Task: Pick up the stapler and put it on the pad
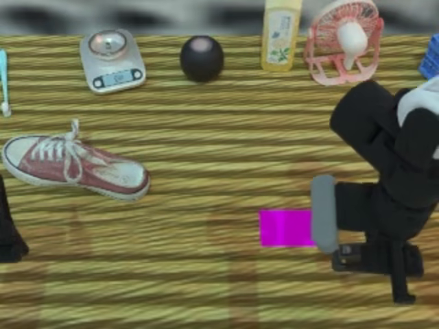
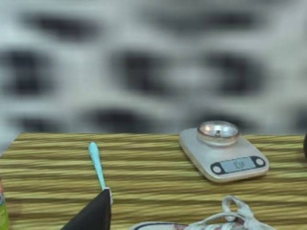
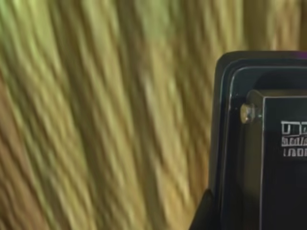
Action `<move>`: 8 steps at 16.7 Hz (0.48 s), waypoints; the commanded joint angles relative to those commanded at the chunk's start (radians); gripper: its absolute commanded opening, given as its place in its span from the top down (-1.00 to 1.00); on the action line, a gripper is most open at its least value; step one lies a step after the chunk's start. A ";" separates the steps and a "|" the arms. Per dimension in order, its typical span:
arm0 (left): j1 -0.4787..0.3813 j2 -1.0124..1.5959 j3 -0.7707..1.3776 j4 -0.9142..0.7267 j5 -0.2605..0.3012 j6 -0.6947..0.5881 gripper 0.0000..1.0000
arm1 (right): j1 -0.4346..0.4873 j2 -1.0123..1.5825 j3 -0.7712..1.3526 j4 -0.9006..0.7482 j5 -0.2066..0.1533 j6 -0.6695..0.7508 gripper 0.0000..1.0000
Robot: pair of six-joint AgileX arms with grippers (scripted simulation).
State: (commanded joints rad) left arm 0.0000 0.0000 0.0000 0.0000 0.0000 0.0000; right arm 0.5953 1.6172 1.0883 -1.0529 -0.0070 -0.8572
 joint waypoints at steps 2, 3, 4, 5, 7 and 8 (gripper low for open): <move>0.000 0.000 0.000 0.000 0.000 0.000 -1.00 | -0.002 0.047 0.058 -0.013 -0.006 -0.024 1.00; 0.000 0.000 0.000 0.000 0.000 0.000 -1.00 | -0.006 0.079 0.103 -0.021 -0.011 -0.039 1.00; 0.000 0.000 0.000 0.000 0.000 0.000 -1.00 | -0.010 0.113 0.158 -0.030 -0.015 -0.056 1.00; 0.000 0.000 0.000 0.000 0.000 0.000 -1.00 | -0.014 0.150 0.220 -0.039 -0.020 -0.073 1.00; 0.000 0.000 0.000 0.000 0.000 0.000 -1.00 | -0.023 0.220 0.342 -0.056 -0.031 -0.107 1.00; 0.000 0.000 0.000 0.000 0.000 0.000 -1.00 | -0.028 0.252 0.392 -0.063 -0.036 -0.123 1.00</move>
State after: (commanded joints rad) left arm 0.0000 0.0000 0.0000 0.0000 0.0000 0.0000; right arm 0.5672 1.8689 1.4800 -1.1155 -0.0426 -0.9798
